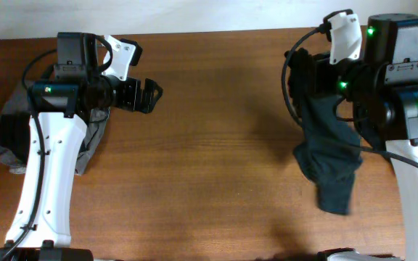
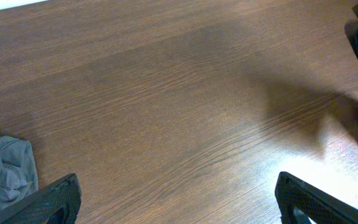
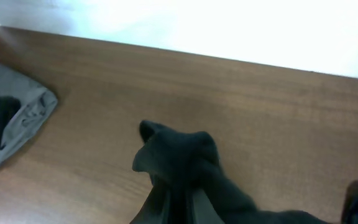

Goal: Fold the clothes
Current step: 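Lift the dark green shirt with the right gripper and pull it left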

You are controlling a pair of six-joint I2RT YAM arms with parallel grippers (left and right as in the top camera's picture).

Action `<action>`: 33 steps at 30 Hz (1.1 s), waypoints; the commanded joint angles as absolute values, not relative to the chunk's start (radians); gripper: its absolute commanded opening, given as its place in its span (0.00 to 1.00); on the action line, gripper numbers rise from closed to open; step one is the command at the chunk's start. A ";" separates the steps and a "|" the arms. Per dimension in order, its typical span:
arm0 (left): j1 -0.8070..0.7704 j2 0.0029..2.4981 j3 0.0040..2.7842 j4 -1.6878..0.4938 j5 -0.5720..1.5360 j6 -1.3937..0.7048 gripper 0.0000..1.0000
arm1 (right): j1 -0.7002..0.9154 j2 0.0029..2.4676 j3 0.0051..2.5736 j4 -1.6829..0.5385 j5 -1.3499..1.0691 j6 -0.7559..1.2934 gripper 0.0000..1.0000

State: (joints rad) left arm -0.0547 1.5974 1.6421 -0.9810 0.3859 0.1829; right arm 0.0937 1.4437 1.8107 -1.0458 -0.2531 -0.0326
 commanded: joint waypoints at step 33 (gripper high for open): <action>-0.056 1.600 1.663 -0.982 0.404 0.196 0.99 | 0.255 1.445 1.969 -0.924 -0.115 0.379 0.04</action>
